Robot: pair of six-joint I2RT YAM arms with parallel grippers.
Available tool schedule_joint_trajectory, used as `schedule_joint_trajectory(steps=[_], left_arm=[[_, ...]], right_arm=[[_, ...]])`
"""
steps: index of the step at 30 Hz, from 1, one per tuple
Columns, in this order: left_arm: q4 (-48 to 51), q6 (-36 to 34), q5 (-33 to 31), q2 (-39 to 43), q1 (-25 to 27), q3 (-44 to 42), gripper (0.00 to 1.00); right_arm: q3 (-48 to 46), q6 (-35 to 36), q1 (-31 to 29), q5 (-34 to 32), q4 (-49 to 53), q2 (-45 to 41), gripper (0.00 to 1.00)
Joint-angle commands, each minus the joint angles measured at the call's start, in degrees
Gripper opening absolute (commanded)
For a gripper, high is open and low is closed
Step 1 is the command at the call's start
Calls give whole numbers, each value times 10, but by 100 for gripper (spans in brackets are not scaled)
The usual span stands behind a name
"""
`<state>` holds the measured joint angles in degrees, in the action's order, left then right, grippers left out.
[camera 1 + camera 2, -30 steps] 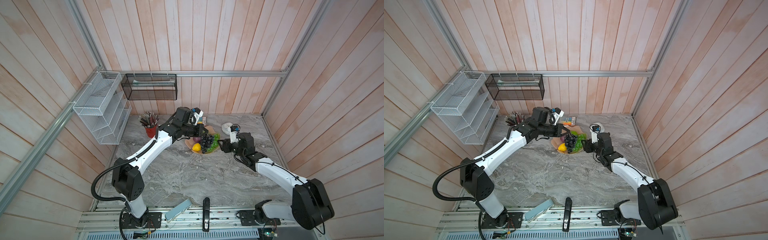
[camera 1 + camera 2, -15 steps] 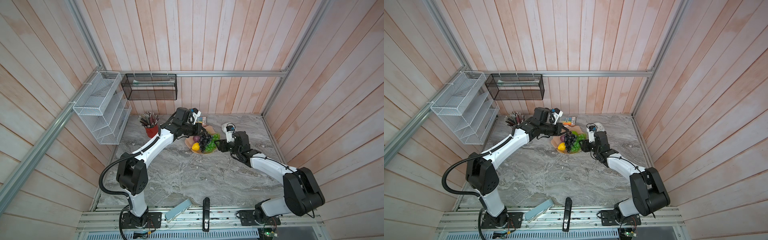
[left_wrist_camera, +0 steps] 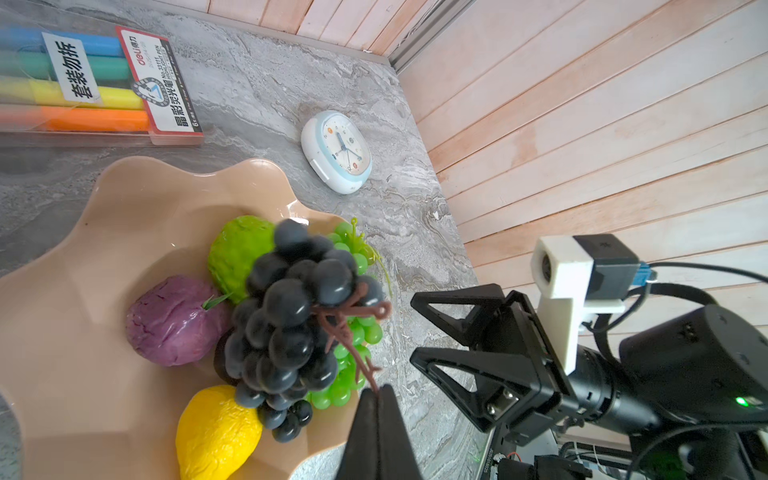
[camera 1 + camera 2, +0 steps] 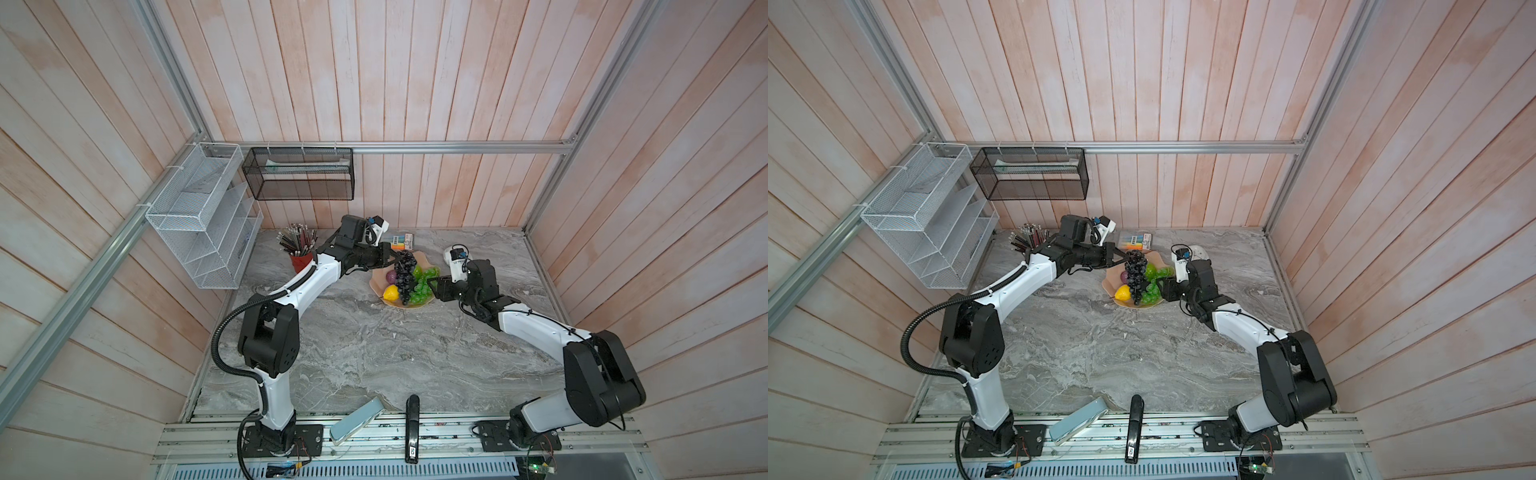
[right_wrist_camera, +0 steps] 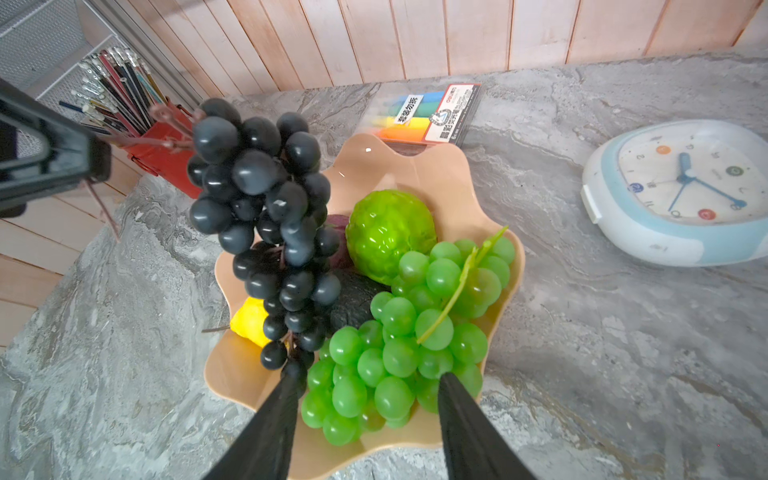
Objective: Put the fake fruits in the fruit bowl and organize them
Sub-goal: 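Lower the black grapes onto the pear and fig in the bowl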
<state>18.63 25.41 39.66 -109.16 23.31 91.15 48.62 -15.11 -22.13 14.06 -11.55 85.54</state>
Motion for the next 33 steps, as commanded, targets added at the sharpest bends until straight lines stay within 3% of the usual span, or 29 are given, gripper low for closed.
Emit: schedule_joint_trajectory(steps=[1, 26, 29, 33], left_arm=[[-52, 11, 25, 7, -15, -34, 0], [-123, 54, 18, 59, -27, -205, 0], [-133, 57, 18, 65, -26, -224, 6], [-135, 56, 20, 67, -26, -236, 22]], right_arm=[[40, 37, 2, 1, 24, 13, 55], [123, 25, -37, 32, 30, 117, 55], [121, 20, -39, 37, 26, 120, 55], [117, 18, -39, 40, 24, 114, 55]])
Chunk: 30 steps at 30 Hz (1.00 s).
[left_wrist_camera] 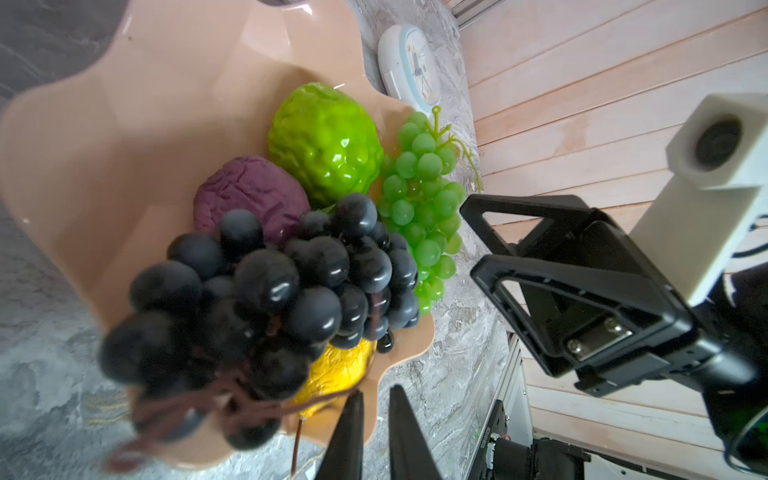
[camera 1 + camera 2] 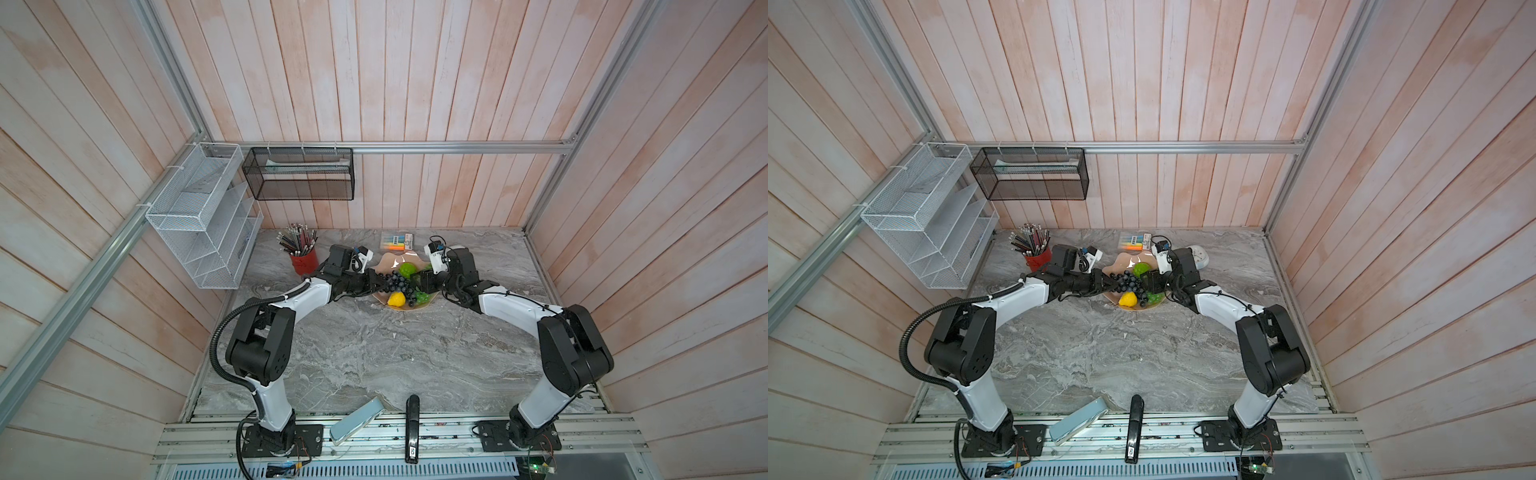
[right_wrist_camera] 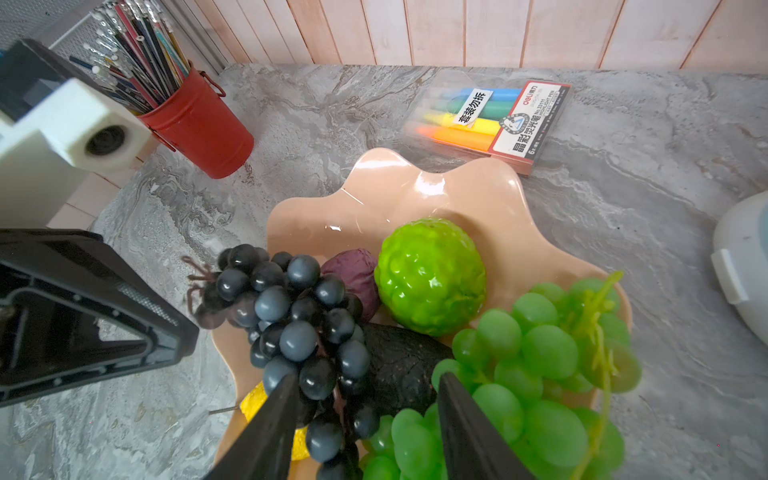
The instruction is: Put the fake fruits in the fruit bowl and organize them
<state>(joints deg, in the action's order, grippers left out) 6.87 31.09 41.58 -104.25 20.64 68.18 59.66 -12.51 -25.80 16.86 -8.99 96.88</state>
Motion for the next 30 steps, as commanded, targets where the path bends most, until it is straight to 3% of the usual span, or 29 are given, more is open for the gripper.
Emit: schedule_joint_trajectory(steps=[1, 10, 12, 15, 17, 20, 21, 30], left_arm=[[-14, -4, 1, 19, 1, -6, 26], [52, -40, -26, 65, -1, 23, 47], [75, -50, -47, 71, -1, 30, 53], [93, -56, -94, 78, -1, 32, 54], [103, -53, -139, 78, -1, 34, 46], [106, -52, -183, 63, -2, 43, 16], [106, -55, -192, 55, -2, 48, 12], [74, -66, -180, -4, -2, 72, 11]], right_arm=[[5, -8, -2, 10, -2, -2, 55], [-20, -7, -2, -3, 0, -31, 55], [-27, -7, -2, -5, 2, -42, 55], [-44, -8, -2, -12, 2, -65, 55], [-58, -8, -2, -19, 0, -82, 55], [-75, -8, -2, -31, -2, -101, 55], [-80, -8, -2, -33, -2, -105, 55], [-100, -14, -2, -35, 8, -121, 55]])
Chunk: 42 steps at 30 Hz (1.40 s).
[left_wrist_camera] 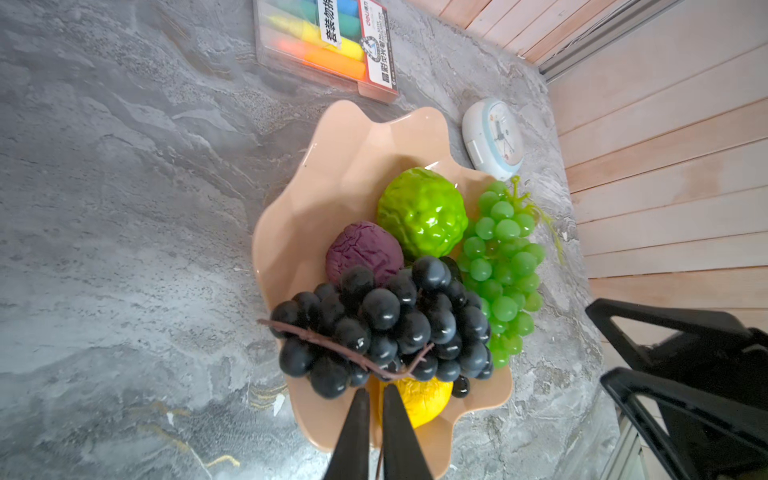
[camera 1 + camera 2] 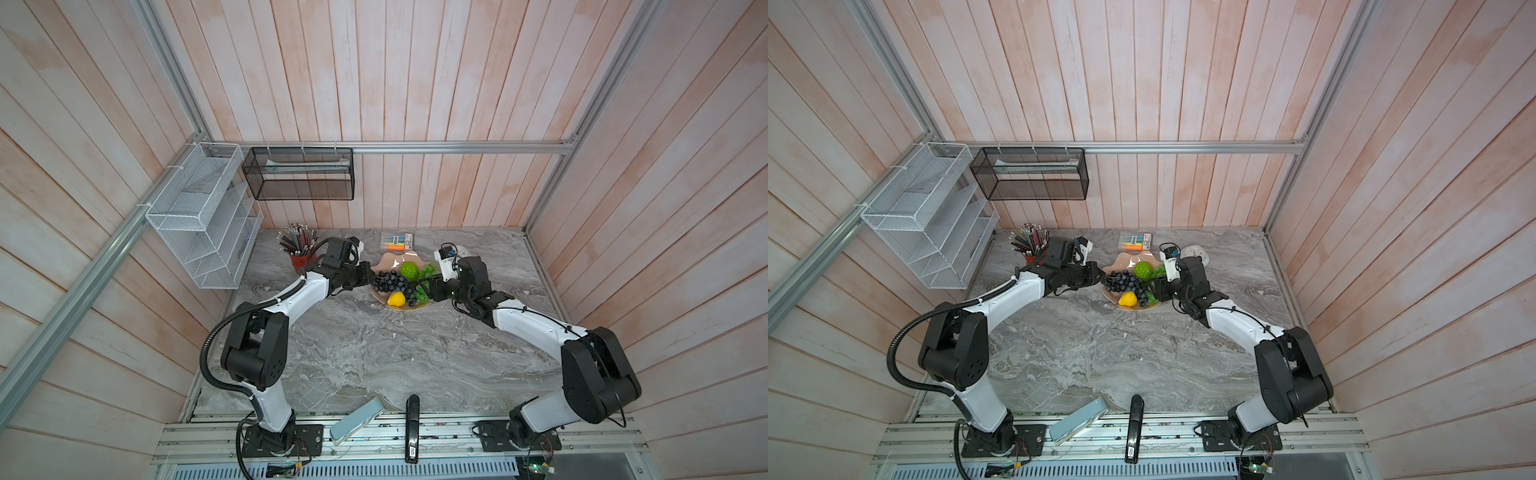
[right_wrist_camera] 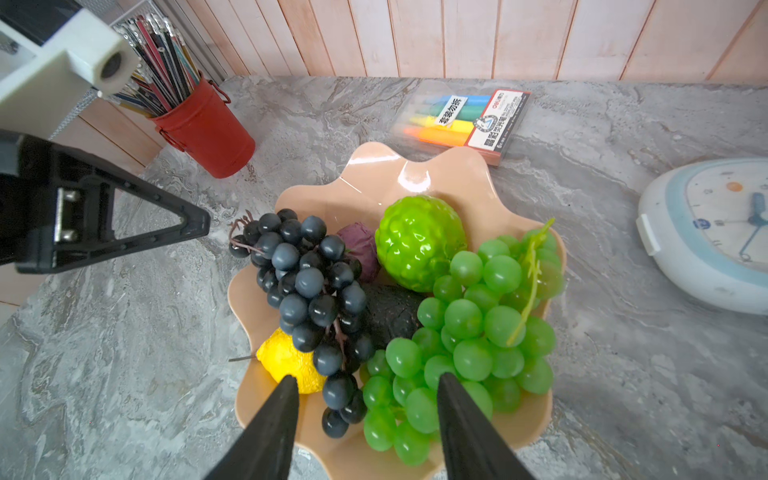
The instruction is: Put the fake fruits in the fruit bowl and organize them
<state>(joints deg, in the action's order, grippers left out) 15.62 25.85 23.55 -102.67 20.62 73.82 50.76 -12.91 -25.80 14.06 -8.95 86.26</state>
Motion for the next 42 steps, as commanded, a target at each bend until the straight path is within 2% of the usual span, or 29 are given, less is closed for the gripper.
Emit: schedule_joint_trajectory(steps=[1, 10, 17, 20, 25, 27, 29, 32, 34, 36, 37, 38, 40, 42], left_arm=[[-17, -13, 3, -24, -1, 18, 11], [-47, -10, 37, -71, -1, 29, 11], [-25, -17, 38, -49, -4, 40, 15], [1, -26, 28, -10, -8, 41, 28], [63, -50, -24, 79, -18, 27, 69], [60, -61, -58, 131, -21, -8, 81], [42, -61, -108, 183, -29, -51, 88], [0, -82, -157, 251, -58, -120, 88], [-49, -112, -210, 292, -69, -180, 88], [-117, -146, -248, 335, -80, -249, 88], [-152, -155, -258, 351, -88, -282, 94], [-197, -163, -262, 370, -99, -323, 100], [-277, -183, -237, 401, -131, -396, 100], [-342, -218, -257, 412, -146, -456, 100]], right_arm=[[-13, -12, -2, -6, 8, -15, 54], [-15, -12, -2, -6, 12, -18, 54], [-3, -8, -2, -9, 20, -20, 54], [0, -1, -3, -28, 25, -40, 54], [2, 13, 4, -81, 43, -91, 58], [6, 20, 13, -102, 58, -112, 61], [12, 30, 22, -126, 73, -135, 65], [-6, 53, 31, -228, 47, -173, 84], [-66, 100, 47, -268, -43, -199, 98], [-144, 126, 86, -251, -169, -223, 98], [-168, 125, 109, -233, -207, -226, 98], [-186, 117, 135, -224, -233, -228, 98], [-203, 111, 163, -253, -243, -223, 98], [-234, 128, 176, -281, -263, -226, 98]])
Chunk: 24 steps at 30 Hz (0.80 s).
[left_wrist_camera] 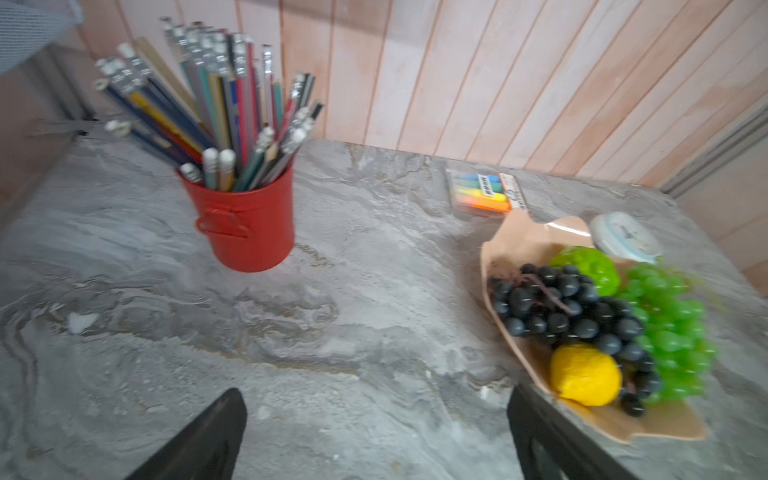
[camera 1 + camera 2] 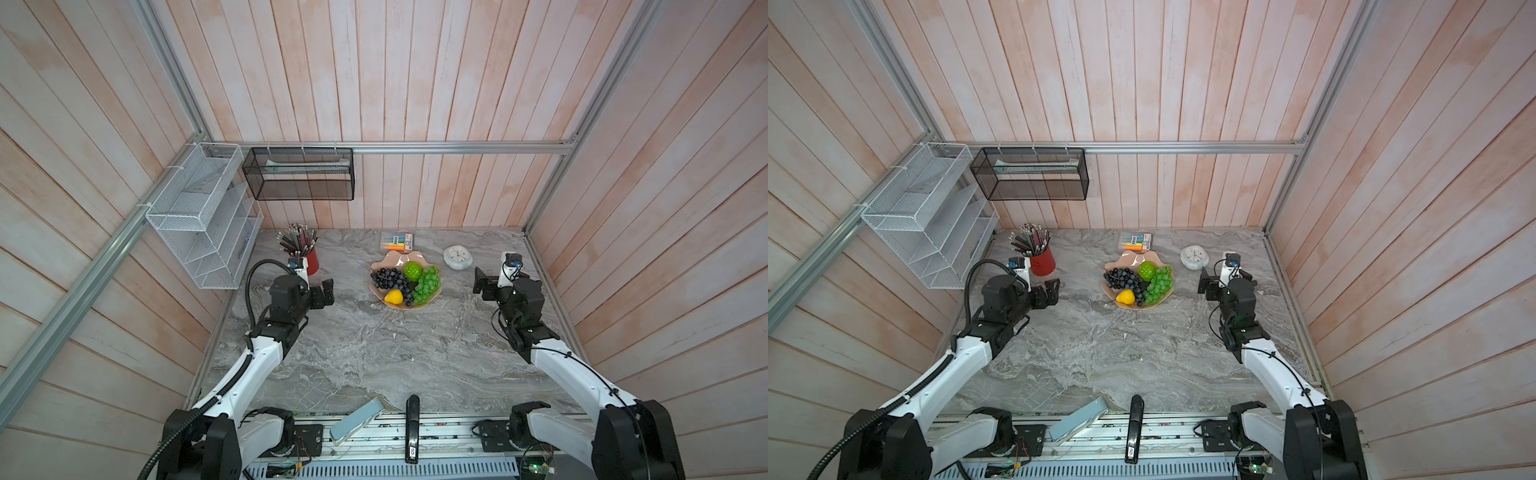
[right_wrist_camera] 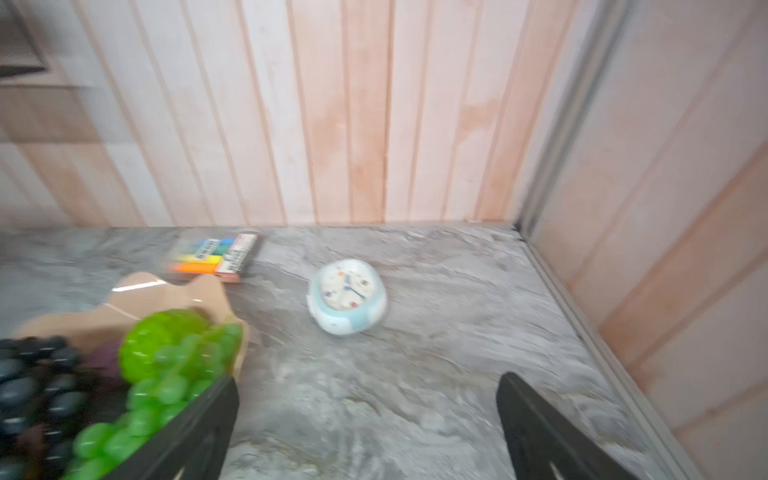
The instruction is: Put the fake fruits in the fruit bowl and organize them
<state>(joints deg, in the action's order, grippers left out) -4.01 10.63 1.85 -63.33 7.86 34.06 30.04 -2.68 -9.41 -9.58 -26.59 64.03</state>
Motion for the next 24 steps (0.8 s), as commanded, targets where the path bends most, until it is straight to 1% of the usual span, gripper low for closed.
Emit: schedule_joint_trajectory(steps=[1, 2, 3, 5, 7, 8, 10, 11, 12, 14, 16, 17, 18, 19, 20, 21, 22, 23, 24], left_arm=[[-170, -80, -63, 11, -21, -78, 100], [-190, -78, -86, -2, -30, -91, 100], [-223, -76, -93, -16, -40, -106, 100], [-302, -90, -110, -45, -44, -134, 100], [-370, -99, -129, -91, -44, -143, 100], [-401, -102, -129, -114, -44, -144, 100], [-452, -100, -132, -150, -45, -143, 100], [-474, -103, -131, -172, -47, -142, 100], [-488, -105, -128, -197, -48, -140, 100], [-529, -121, -98, -231, -49, -142, 100], [-499, -108, -89, -231, -59, -128, 100], [-511, -100, -73, -229, -68, -138, 100], [-561, -90, -51, -237, -81, -165, 100], [-627, -85, -48, -257, -87, -185, 100], [-647, -85, -54, -266, -90, -187, 100], [-590, -83, -52, -247, -88, -173, 100], [-587, -84, -51, -249, -87, -176, 100], [-627, -85, -53, -263, -88, -182, 100], [-620, -86, -53, -259, -88, -179, 100]], right_arm=[[-54, 34, 16, -38, -116, -8, 98], [-85, 40, 24, -25, -160, -10, 98], [-110, 41, 31, -13, -190, -8, 98], [-141, 29, 47, -10, -234, 9, 98], [-179, 10, 61, -12, -313, 42, 98], [-188, 16, 63, -13, -347, 62, 98], [-191, 27, 67, -8, -369, 94, 98], [-193, 36, 70, -4, -391, 113, 98], [-195, 30, 76, -2, -413, 131, 98], [-187, 23, 89, 25, -421, 159, 98], [-182, 28, 90, 44, -432, 183, 98], [-188, 37, 89, 61, -453, 200, 98], [-196, 44, 89, 68, -488, 221, 98], [-202, 35, 89, 61, -532, 242, 98], [-209, 36, 91, 62, -565, 258, 98], [-207, 36, 91, 63, -553, 255, 98], [-202, 35, 92, 66, -526, 246, 98], [-190, 33, 96, 72, -484, 234, 98], [-180, 28, 103, 82, -451, 224, 98]])
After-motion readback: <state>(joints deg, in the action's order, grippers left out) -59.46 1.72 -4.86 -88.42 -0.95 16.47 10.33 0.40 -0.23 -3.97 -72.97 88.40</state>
